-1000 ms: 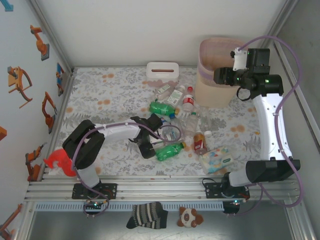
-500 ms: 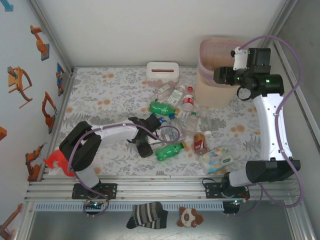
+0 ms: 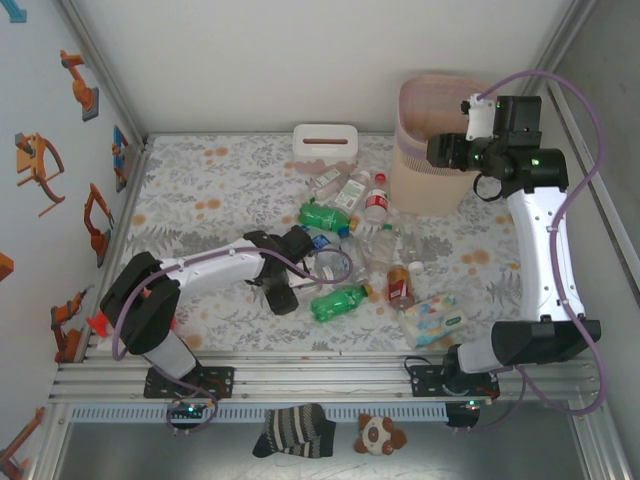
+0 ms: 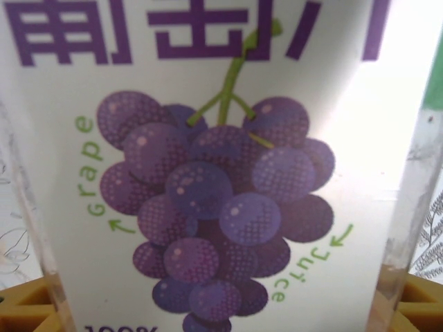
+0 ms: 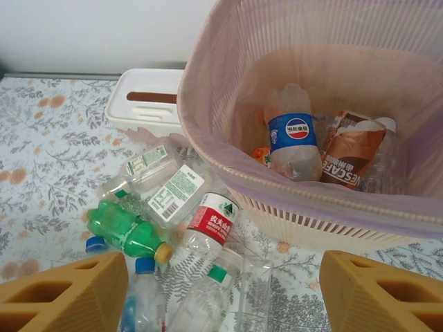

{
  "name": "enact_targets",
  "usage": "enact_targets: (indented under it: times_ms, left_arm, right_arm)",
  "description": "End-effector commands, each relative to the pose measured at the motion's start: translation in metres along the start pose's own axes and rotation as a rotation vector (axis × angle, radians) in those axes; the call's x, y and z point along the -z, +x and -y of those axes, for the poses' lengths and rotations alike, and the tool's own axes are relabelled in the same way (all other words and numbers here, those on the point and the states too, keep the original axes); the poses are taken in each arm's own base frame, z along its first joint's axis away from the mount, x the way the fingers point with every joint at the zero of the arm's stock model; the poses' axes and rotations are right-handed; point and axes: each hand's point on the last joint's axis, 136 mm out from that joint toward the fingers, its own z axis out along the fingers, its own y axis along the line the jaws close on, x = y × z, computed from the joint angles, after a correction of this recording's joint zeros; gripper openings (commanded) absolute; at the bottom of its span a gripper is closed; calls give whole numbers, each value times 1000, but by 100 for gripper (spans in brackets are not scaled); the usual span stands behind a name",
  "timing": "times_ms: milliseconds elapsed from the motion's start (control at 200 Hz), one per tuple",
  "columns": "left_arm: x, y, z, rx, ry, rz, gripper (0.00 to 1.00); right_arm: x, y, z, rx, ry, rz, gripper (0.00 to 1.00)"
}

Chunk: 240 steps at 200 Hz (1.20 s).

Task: Put the plastic bottles in the bin

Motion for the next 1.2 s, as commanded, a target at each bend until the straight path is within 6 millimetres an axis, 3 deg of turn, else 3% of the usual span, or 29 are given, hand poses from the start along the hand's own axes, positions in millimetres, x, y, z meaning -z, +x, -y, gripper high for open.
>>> enact_targets:
  times_ms: [0, 300, 831, 1197]
  left_arm:
    - [14, 10, -1, 8, -1, 7, 55]
    - [48, -10, -15, 48, -28, 173, 55]
    - [138, -102, -72, 193, -165, 630, 56]
    - [206, -148, -89, 273, -164, 929, 55]
  right_arm:
    - [17, -18, -15, 1, -50, 73, 72]
    - [14, -26, -34, -47, -152, 106, 71]
    - [5, -33, -100, -117, -460, 143, 71]
    - [-2, -27, -131, -130, -583, 100, 71]
